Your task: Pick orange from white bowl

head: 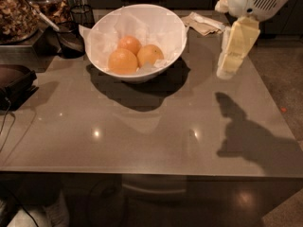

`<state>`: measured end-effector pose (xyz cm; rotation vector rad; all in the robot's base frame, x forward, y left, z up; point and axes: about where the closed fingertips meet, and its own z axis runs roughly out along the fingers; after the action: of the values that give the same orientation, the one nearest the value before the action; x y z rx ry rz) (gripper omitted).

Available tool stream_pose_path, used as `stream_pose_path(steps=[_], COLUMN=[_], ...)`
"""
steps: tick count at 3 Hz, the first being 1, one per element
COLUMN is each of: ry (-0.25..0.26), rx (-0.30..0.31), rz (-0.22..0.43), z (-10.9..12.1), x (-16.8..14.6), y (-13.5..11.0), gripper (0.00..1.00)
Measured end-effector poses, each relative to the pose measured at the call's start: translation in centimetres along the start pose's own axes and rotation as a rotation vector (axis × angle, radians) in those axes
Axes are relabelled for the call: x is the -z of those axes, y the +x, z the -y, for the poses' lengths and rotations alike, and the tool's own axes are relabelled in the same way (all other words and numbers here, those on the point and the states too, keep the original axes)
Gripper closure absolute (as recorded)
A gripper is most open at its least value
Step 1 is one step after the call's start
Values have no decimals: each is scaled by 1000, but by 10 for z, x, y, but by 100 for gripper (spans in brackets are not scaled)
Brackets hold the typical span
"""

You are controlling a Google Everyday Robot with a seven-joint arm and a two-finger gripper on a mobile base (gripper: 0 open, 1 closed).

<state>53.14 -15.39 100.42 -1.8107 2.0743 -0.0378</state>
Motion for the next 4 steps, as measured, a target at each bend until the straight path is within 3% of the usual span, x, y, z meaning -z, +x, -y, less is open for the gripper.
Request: stream_pose_path(steps=[1,2,3,4], ry=[-17,-24,-5,-8], rx=[56,115,118,130], rz=[14,6,32,76], z=[29,40,44,64], x=[-10,-22,-23,-39], y=[-31,-59,-64,-77], gripper=[0,0,0,0])
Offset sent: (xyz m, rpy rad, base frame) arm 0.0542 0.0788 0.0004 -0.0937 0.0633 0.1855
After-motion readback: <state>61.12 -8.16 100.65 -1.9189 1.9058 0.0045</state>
